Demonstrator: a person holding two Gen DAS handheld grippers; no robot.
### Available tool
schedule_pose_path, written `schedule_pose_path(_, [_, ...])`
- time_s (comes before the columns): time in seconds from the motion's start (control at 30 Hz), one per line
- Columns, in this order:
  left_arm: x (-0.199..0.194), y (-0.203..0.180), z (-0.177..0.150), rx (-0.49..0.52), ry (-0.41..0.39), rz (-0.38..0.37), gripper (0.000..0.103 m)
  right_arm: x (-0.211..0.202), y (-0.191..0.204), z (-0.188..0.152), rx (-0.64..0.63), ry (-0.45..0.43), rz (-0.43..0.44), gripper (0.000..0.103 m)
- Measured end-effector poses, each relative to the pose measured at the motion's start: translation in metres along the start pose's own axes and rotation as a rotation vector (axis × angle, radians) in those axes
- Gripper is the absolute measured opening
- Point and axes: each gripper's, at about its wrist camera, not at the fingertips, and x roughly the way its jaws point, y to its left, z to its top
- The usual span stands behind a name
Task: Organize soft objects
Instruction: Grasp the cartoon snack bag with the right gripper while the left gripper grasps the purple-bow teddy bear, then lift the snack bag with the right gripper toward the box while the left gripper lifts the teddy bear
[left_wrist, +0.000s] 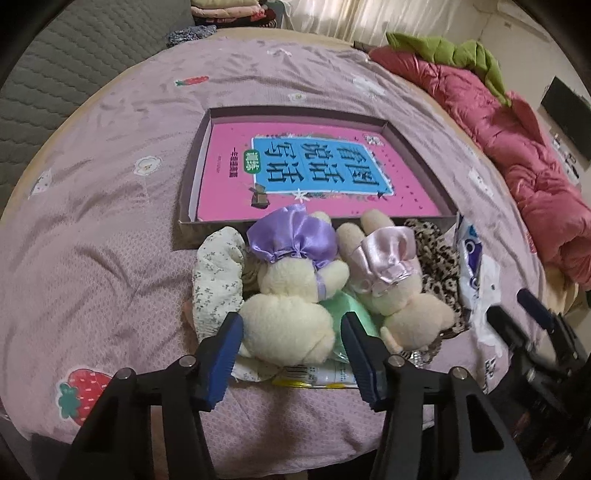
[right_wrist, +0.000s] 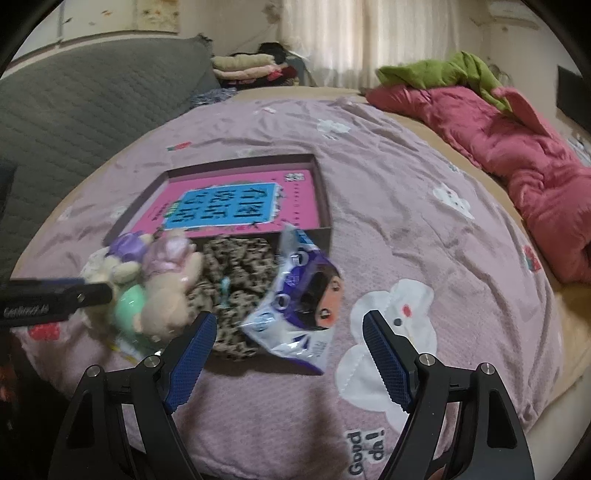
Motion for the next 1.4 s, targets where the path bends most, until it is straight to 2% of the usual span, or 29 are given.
schedule_pose_path(0.07, [0.003,0.002,0.001,-0.003,0.011,0.008,0.050,0.008,-0.008,0.003,0.036,0.026,0.002,0.082])
schedule_pose_path(0.33, [0.003,0.004,0.008,0.014,0.031,0.002,0.050,0.041,-0.033,0.013,0.173,0.131,0.052,0.082])
schedule_pose_path(0.5, [-0.004,0.008,0.008,0.033,0.029,-0.042,0.050,0.066,-0.049,0.014,0.280,0.196,0.102,0.082])
schedule_pose_path(0.63, [-0.004,0.009,0.011,0.049,0.028,-0.053,0.050,0.081,-0.051,0.015,0.304,0.220,0.121,0.082])
schedule_pose_path(0.77, [0.000,0.007,0.014,0.060,0.047,-0.050,0.050,0.086,-0.047,0.021,0.283,0.212,0.115,0.079])
schedule_pose_path(0.83, [0.000,0.005,0.016,0.065,0.046,-0.050,0.050,0.087,-0.046,0.023,0.266,0.204,0.133,0.062])
schedule_pose_path(0.87, [0.001,0.005,0.016,0.069,0.051,-0.051,0.049,0.087,-0.045,0.024,0.257,0.201,0.141,0.058])
schedule_pose_path(1.03, [0.003,0.010,0.017,0.050,0.057,-0.078,0.046,0.083,-0.043,0.023,0.213,0.173,0.135,0.050])
schedule_pose_path(1.27, [-0.007,0.020,0.019,-0.008,0.021,-0.121,0.045,0.064,-0.046,0.032,0.189,0.100,0.121,0.046])
schedule_pose_path(1.4, [-0.011,0.020,0.019,-0.021,0.004,-0.126,0.044,0.064,-0.045,0.031,0.184,0.101,0.126,0.045])
